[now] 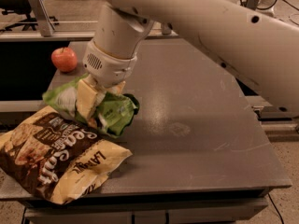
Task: Move green rice chip bag near brown chip bag
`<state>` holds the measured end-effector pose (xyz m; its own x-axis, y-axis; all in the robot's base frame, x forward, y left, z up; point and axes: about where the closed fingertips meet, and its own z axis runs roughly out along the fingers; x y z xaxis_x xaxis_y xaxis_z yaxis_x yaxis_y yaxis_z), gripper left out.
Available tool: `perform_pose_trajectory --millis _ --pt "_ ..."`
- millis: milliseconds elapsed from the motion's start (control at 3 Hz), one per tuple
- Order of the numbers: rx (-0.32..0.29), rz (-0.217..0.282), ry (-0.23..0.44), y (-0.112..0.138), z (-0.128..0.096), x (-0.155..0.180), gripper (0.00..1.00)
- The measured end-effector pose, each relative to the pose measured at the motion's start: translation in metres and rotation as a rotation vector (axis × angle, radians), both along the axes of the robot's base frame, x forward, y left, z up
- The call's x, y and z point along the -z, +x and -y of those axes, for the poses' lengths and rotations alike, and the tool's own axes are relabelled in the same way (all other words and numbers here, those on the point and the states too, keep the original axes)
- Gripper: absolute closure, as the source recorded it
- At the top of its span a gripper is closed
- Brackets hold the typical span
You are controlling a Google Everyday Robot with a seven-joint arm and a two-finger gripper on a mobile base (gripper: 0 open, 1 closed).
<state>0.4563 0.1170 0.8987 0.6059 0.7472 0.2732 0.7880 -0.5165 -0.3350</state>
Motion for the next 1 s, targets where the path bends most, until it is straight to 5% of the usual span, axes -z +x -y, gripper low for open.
perform_pose_trajectory --millis 333,667,1000 --pt "-0.002 0.003 0.001 -0.001 -0.001 0.000 0.00" --pt "-0.002 0.003 0.001 -0.001 -0.002 0.000 0.00" --pt "0.085 -0.005 -0.055 0.009 0.020 -0.011 0.00"
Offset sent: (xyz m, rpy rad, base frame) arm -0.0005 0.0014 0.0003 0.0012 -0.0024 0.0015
